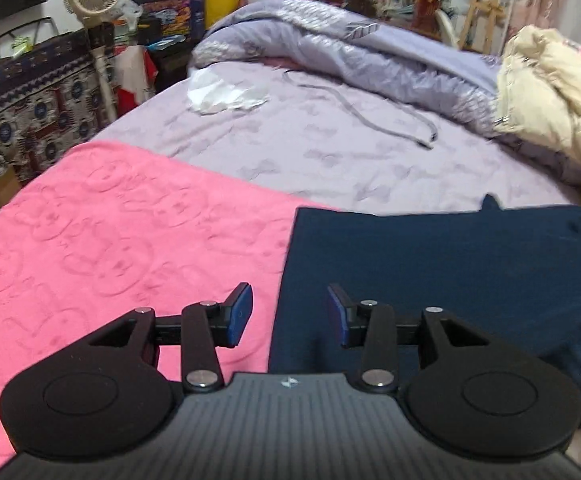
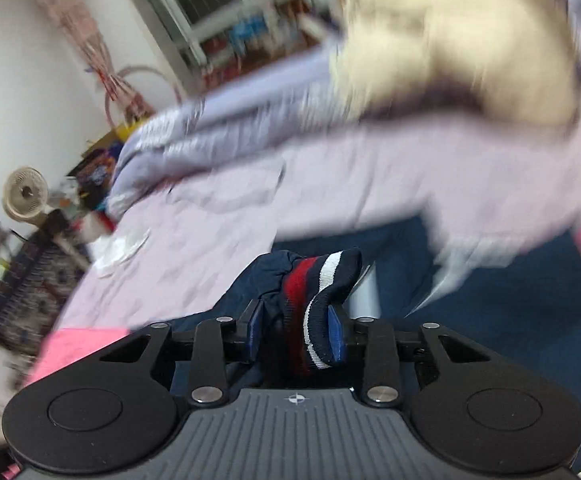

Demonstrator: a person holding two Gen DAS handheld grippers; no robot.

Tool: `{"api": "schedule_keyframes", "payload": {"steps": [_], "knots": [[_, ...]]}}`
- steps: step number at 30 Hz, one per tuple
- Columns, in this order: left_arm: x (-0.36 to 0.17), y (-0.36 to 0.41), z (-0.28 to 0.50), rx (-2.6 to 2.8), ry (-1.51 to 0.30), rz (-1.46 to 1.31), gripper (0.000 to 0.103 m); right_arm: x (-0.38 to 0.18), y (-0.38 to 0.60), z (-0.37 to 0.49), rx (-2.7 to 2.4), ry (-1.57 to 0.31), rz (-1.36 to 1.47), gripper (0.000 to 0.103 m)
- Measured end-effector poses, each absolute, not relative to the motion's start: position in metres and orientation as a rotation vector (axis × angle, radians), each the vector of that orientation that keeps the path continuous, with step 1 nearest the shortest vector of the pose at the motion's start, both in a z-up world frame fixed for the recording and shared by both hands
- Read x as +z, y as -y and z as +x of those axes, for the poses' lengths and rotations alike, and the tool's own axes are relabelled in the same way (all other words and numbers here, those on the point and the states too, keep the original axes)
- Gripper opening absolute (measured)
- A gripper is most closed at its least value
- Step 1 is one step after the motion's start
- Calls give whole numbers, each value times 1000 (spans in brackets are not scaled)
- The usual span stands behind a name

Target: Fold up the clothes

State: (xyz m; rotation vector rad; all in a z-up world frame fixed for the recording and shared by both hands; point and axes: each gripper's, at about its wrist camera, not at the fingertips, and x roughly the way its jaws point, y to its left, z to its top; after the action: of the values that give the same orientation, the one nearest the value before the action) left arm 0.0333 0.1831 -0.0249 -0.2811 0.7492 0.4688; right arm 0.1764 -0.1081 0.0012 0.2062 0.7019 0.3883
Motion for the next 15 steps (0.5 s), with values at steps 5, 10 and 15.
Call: {"api": "schedule_keyframes", "payload": {"steps": [5, 10, 15], "knots": [[-39, -151, 56, 382, -791, -177, 53, -6, 156, 182, 207, -722, -114, 34], [-67, -129, 68, 352, -882, -65, 55, -62, 184, 192, 108, -855, -180, 36], [-82, -124, 68, 402, -916, 46, 59, -93, 186, 188, 74, -879, -218, 49]]}}
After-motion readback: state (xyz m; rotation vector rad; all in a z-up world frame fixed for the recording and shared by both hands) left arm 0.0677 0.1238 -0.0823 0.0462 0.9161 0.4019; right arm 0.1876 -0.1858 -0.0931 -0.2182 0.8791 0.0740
